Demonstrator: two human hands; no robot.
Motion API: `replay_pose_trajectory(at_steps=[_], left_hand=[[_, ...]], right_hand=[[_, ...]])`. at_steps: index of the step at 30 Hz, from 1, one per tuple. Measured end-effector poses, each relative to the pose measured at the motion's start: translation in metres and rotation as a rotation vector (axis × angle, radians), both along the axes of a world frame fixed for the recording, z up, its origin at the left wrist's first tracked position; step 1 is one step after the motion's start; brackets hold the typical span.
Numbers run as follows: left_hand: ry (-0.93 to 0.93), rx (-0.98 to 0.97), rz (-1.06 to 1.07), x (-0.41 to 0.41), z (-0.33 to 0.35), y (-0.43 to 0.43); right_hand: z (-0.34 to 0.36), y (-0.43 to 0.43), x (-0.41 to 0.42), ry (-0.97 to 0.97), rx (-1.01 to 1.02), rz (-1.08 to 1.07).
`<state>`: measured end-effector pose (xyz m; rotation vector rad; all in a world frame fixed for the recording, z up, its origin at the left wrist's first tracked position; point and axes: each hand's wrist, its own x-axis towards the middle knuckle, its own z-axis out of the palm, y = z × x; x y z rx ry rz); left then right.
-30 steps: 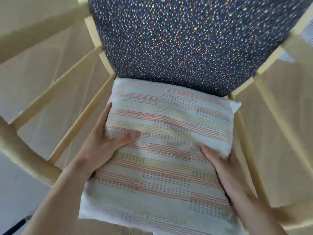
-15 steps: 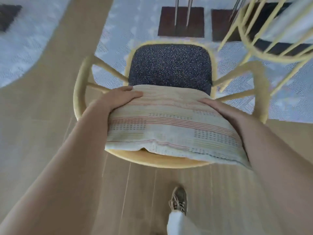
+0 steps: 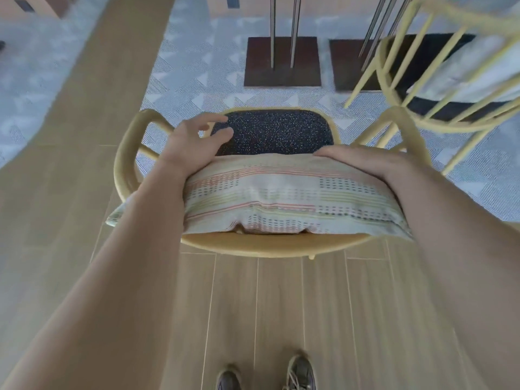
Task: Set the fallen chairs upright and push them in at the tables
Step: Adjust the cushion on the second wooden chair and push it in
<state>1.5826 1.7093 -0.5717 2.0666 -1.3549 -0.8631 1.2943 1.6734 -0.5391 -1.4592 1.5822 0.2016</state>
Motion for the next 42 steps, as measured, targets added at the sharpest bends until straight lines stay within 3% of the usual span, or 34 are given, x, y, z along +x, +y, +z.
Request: replay_pose_trajectory(at_steps=[6,10,14,16,18,21,25,30,42], left_hand=[[-0.037,-0.172,-0.095,-0.007,0.004,0.004],[-0.110,-0.174,-0.222,-0.014,0.014,0.046],[-0.391,-0.141,-0.359,-0.037,0.025,0.116],[-0.393,-0.215,-0.341,-0.044,0.032,0.138],[-0.437,-0.196,-0.475,-0.041,0.035,0.149],[-0.588,0.067,-0.755,-0.036,0.037,0.143],[-0.702,0.146,-0.766,-0.043,0.033,0.114],[-0.797,0.139,-0.869,-0.035,0.021,0.095],[-0.868,0.076,-0.886,-0.024,0.011,-0.051]], right_hand=[[0.009,0.009,0.033,0.155,-0.156,0.365],[0.008,0.050,0.035,0.174,-0.416,0.183],[0.006,0.126,0.052,0.221,-0.659,0.259],[0.007,0.150,0.051,0.133,-0.809,0.206],[0.007,0.159,0.046,0.127,-0.962,0.269],[0.014,0.155,0.040,0.215,-0.757,0.461],[0.011,0.130,0.042,0.439,-0.538,0.710],[0.000,0.102,0.051,0.489,-0.557,0.840],[-0.004,-0.038,0.059,0.479,-0.587,0.770]])
